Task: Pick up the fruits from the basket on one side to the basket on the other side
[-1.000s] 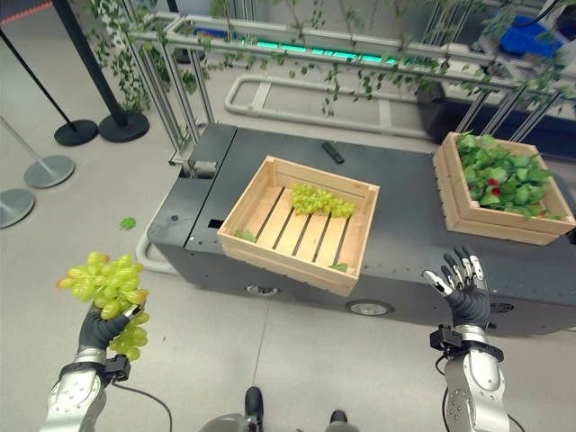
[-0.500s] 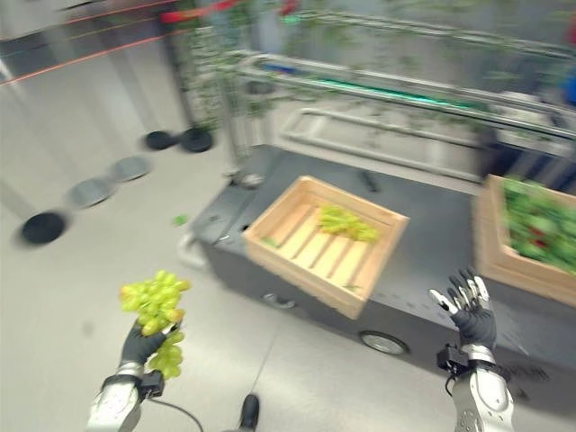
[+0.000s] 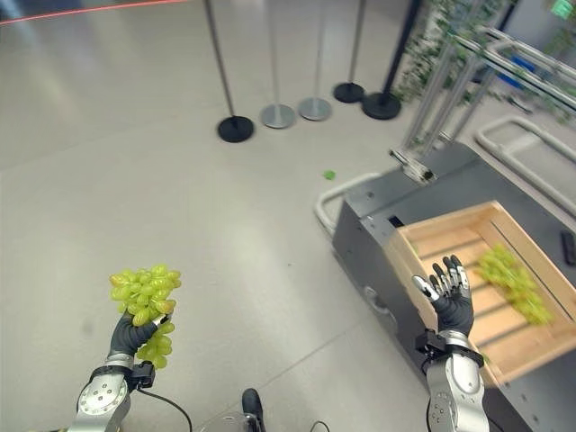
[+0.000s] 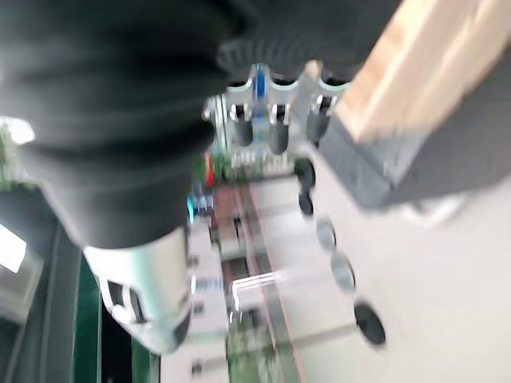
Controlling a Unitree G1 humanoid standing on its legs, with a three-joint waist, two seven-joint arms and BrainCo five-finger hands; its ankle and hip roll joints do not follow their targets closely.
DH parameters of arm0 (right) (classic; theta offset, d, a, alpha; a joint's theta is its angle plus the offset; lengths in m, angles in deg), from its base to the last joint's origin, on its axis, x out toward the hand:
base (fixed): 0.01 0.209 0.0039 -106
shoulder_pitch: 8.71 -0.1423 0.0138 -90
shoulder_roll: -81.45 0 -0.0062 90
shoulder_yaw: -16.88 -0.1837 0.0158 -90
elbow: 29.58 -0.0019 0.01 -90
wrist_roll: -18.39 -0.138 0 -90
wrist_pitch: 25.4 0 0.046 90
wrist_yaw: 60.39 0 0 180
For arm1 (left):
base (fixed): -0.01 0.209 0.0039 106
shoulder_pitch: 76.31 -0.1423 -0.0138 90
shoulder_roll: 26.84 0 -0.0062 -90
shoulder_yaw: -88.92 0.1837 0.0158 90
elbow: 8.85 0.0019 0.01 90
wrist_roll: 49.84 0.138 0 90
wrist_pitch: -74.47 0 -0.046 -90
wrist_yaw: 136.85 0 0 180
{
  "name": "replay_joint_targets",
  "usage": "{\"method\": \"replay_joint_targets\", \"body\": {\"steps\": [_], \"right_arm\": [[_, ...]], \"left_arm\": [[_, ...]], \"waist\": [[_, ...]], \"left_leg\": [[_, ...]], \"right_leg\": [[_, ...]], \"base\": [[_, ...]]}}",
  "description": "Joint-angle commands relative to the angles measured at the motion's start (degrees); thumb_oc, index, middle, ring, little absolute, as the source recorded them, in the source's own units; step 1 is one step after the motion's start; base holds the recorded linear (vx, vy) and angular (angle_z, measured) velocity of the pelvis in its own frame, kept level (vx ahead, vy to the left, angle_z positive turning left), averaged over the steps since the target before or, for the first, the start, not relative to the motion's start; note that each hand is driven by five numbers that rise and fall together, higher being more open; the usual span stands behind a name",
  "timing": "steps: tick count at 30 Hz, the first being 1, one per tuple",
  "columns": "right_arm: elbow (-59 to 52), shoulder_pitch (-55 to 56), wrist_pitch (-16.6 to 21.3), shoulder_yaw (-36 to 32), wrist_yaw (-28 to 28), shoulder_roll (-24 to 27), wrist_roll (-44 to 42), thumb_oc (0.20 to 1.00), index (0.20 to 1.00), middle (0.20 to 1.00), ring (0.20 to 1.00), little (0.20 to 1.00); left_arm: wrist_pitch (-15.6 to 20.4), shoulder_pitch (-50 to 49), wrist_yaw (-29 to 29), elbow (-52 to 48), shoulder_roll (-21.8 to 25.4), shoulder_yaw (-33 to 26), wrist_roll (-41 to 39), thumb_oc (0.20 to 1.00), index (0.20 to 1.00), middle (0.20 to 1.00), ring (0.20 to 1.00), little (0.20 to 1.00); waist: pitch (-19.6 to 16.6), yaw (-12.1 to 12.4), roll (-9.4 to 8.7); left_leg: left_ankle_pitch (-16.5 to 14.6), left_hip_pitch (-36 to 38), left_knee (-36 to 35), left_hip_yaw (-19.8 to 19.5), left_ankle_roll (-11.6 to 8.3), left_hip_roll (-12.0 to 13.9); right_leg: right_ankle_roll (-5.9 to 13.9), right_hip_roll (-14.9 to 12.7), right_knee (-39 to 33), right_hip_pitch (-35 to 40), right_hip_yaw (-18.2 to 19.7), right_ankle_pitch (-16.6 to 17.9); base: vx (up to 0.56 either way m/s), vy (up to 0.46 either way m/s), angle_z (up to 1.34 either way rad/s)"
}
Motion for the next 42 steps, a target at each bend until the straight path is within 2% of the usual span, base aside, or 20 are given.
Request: {"method": "replay_joint_targets", "body": {"steps": [1, 4, 5, 7, 8, 10, 14, 17, 18, 20, 21, 22, 23, 24, 25, 30, 33, 38, 40, 42], "right_arm": [[-3.8, -4.0, 2.5, 2.7, -2.3, 2.7, 1.8, 1.000, 1.000, 1.000, 1.000, 1.000], [-6.8, -3.9, 2.4, 4.8, -4.9, 3.3, 1.0, 1.000, 1.000, 1.000, 1.000, 1.000], [-7.3, -3.9, 2.4, 5.2, -5.7, 3.5, 0.5, 1.000, 1.000, 1.000, 1.000, 1.000], [-9.5, -3.3, 1.8, 5.9, -7.6, 5.1, 1.4, 1.000, 1.000, 1.000, 1.000, 1.000], [-9.5, -3.3, 1.8, 5.9, -7.6, 5.1, 1.4, 1.000, 1.000, 1.000, 1.000, 1.000], [-11.0, -2.0, 1.8, 5.9, -9.7, 5.6, 1.2, 1.000, 1.000, 1.000, 1.000, 1.000], [-11.1, -1.9, 1.8, 6.8, -11.0, 6.9, 2.5, 1.000, 1.000, 1.000, 1.000, 1.000], [-11.4, -2.4, 1.6, 7.2, -11.6, 8.5, 2.3, 1.000, 1.000, 1.000, 1.000, 1.000], [-11.9, -3.5, 2.1, 8.3, -11.6, 10.1, 2.2, 1.000, 1.000, 1.000, 1.000, 1.000], [-12.0, -4.7, 2.3, 8.9, -11.4, 11.1, 3.0, 1.000, 1.000, 1.000, 1.000, 1.000], [-11.8, -5.8, 2.6, 9.2, -9.9, 12.3, 5.1, 1.000, 1.000, 1.000, 1.000, 1.000], [-11.8, -6.9, 2.7, 9.2, -9.3, 13.1, 6.0, 1.000, 1.000, 1.000, 1.000, 1.000], [-11.0, -8.8, 2.5, 10.3, -8.6, 12.9, 6.5, 1.000, 1.000, 1.000, 1.000, 1.000], [-10.9, -8.9, 2.6, 10.4, -8.6, 12.9, 6.5, 1.000, 1.000, 1.000, 1.000, 1.000], [-10.8, -8.8, 2.3, 10.8, -8.7, 12.6, 7.6, 1.000, 1.000, 1.000, 1.000, 1.000], [-10.4, -7.0, 2.2, 9.8, -8.9, 11.4, 7.8, 1.000, 1.000, 1.000, 1.000, 1.000], [-10.2, -6.0, 2.7, 7.0, -7.0, 11.2, 9.1, 1.000, 1.000, 1.000, 1.000, 1.000], [-10.7, -5.1, 3.5, 4.4, -5.5, 10.8, 8.7, 1.000, 1.000, 1.000, 1.000, 1.000], [-10.9, -4.8, 3.6, 4.1, -5.5, 10.6, 8.1, 1.000, 1.000, 1.000, 1.000, 1.000], [-11.5, -4.7, 3.7, 3.9, -5.1, 10.0, 8.6, 1.000, 1.000, 1.000, 1.000, 1.000]], "left_arm": [[5.4, 4.7, -2.8, -8.1, 3.2, 0.3, 1.2, 0.200, 0.200, 0.200, 0.200, 0.200], [5.4, 6.0, -1.1, -9.7, 1.1, 3.1, -1.1, 0.200, 0.200, 0.200, 0.200, 0.200], [5.4, 6.3, -0.6, -9.6, 1.1, 4.3, -0.5, 0.200, 0.200, 0.200, 0.200, 0.200], [5.6, 7.6, 3.1, -9.9, 1.1, 8.7, -0.8, 0.200, 0.200, 0.200, 0.200, 0.200], [5.6, 7.7, 3.1, -9.9, 1.1, 8.7, -0.8, 0.200, 0.200, 0.200, 0.200, 0.200], [6.5, 7.2, 5.0, -11.3, 1.3, 10.1, -1.5, 0.200, 0.200, 0.200, 0.200, 0.200], [6.8, 6.9, 6.2, -11.9, 2.3, 10.5, -2.0, 0.200, 0.200, 0.200, 0.200, 0.200], [6.7, 6.0, 6.8, -12.3, 2.3, 10.7, -4.2, 0.200, 0.200, 0.200, 0.200, 0.200], [6.5, 5.7, 7.3, -12.4, 2.5, 11.4, -5.0, 0.200, 0.200, 0.200, 0.200, 0.200], [6.6, 6.1, 7.1, -12.4, 2.5, 11.9, -4.7, 0.200, 0.200, 0.200, 0.200, 0.200], [6.5, 7.0, 6.8, -11.9, 2.1, 12.5, -4.6, 0.200, 0.200, 0.200, 0.200, 0.200], [6.5, 7.4, 6.8, -11.8, 2.0, 12.5, -4.7, 0.200, 0.200, 0.200, 0.200, 0.200], [6.9, 7.0, 6.6, -12.0, 2.1, 11.8, -3.9, 0.200, 0.200, 0.200, 0.200, 0.200], [6.9, 7.0, 6.6, -12.1, 2.1, 11.8, -3.9, 0.200, 0.200, 0.200, 0.200, 0.200], [7.1, 5.3, 8.0, -13.7, 2.0, 10.6, -4.9, 0.200, 0.200, 0.200, 0.200, 0.200], [7.5, 3.2, 8.9, -16.0, 1.8, 7.8, -6.6, 0.200, 0.200, 0.200, 0.200, 0.200], [7.5, 2.5, 8.0, -16.3, 0.6, 5.2, -8.6, 0.200, 0.200, 0.200, 0.200, 0.200], [7.7, 2.6, 7.3, -17.4, 1.0, 4.7, -8.7, 0.200, 0.200, 0.200, 0.200, 0.200], [7.7, 2.6, 7.2, -17.3, 0.9, 4.7, -8.8, 0.200, 0.200, 0.200, 0.200, 0.200], [7.5, 2.8, 7.2, -17.2, 0.7, 4.7, -9.0, 0.200, 0.200, 0.200, 0.200, 0.200]], "waist": [[-1.0, 1.1, 1.86], [-1.0, 0.9, 1.52], [-1.0, 0.1, 1.18], [-0.3, -2.1, 0.05], [-0.4, -2.2, -0.05], [-0.6, -2.2, -1.34], [-1.8, -1.7, -2.45], [-2.2, -0.8, -1.46], [-1.7, 0.1, -0.59], [-1.4, -0.1, 0.12], [-0.4, -0.4, 1.06], [-0.1, -0.7, 0.91], [0.0, 0.1, -0.08], [0.0, 0.0, -0.10], [-1.0, 1.1, -0.35], [-3.7, 1.6, 0.26], [-5.2, 1.2, 1.79], [-5.1, 1.5, 2.91], [-4.8, 1.6, 2.83], [-4.2, 2.2, 2.37]], "left_leg": [[0.2, 3.3, -5.2, -7.3, -1.88, 0.5], [-0.9, 4.7, -5.0, -13.2, -3.41, -0.4], [-1.8, 5.0, -4.1, -15.8, -3.73, -1.2], [-4.1, 6.7, -2.1, -24.7, -3.85, -3.8], [-3.8, 6.6, -2.2, -24.8, -3.84, -3.9], [-4.3, 7.4, -2.2, -32.2, -4.40, -4.7], [-2.5, 6.5, -3.1, -38.9, -6.75, -3.5], [1.3, 4.9, -5.5, -42.9, -10.20, 0.8], [5.2, 2.3, -7.3, -43.7, -12.42, 3.7], [8.3, 0.5, -9.4, -42.5, -13.11, 5.1], [12.1, -2.4, -11.4, -38.0, -13.00, 5.5], [11.2, -3.2, -11.4, -32.7, -12.22, 5.7], [7.7, -2.5, -7.8, -23.4, -10.54, 5.7], [7.8, -2.7, -7.6, -23.5, -10.48, 5.6], [5.0, -0.9, -5.8, -19.7, -10.18, 6.3], [4.7, 4.7, -4.0, -16.9, -11.21, 10.1], [8.6, 8.2, -6.4, -12.4, -13.31, 15.7], [12.0, 5.6, -11.2, -10.4, -15.71, 18.9], [10.4, 5.5, -11.6, -10.9, -15.73, 18.5], [7.8, 4.1, -10.2, -9.5, -15.07, 16.1]], "right_leg": [[5.79, 8.8, -13.6, -6.9, 10.3, 5.2], [5.32, 7.6, -23.9, -8.8, 10.9, 3.5], [5.57, 9.0, -29.4, -9.7, 15.3, 3.7], [7.72, 13.1, -37.0, -9.6, 31.0, 4.9], [7.76, 12.9, -37.1, -9.7, 30.9, 5.1], [8.33, 15.0, -37.6, -9.4, 36.6, 5.9], [7.04, 16.8, -36.6, -7.7, 37.4, 3.8], [5.20, 19.2, -36.8, -6.3, 33.8, 1.7], [3.68, 21.0, -37.5, -5.1, 30.1, 0.0], [3.33, 21.4, -38.3, -4.7, 27.4, 0.0], [3.14, 21.6, -38.6, -4.3, 25.3, -0.7], [3.17, 21.2, -38.8, -4.3, 23.8, -0.6], [3.55, 18.9, -40.2, -3.7, 18.1, 1.1], [3.60, 18.8, -40.3, -3.7, 18.1, 1.2], [3.75, 17.6, -41.9, -3.0, 13.8, 1.6], [2.87, 16.8, -42.8, -2.2, 7.2, 1.7], [3.20, 14.2, -41.3, -1.5, 0.1, 2.1], [3.97, 11.9, -39.6, 0.2, -3.7, 1.8], [4.66, 11.8, -39.8, 1.2, -2.9, 1.2], [6.33, 9.0, -40.3, 2.2, -4.8, 3.8]], "base": [[0.26, 0.049, 1.09], [0.29, -0.159, 1.15], [0.41, -0.257, 1.83], [0.45, -0.228, 1.75], [0.31, -0.188, 2.14], [0.20, -0.263, 2.40], [0.09, -0.346, 1.99], [-0.04, -0.490, 1.30], [-0.22, -0.525, 1.13], [-0.20, -0.267, 1.37], [-0.18, -0.121, 1.32], [-0.30, -0.251, 1.81], [-0.21, -0.171, 1.50], [-0.23, -0.204, 1.65], [-0.11, -0.074, 1.07], [-0.05, -0.057, 0.90], [-0.05, 0.129, 1.49], [0.01, 0.193, 1.40], [0.09, 0.246, 1.25], [0.02, 0.309, 0.71]]}}
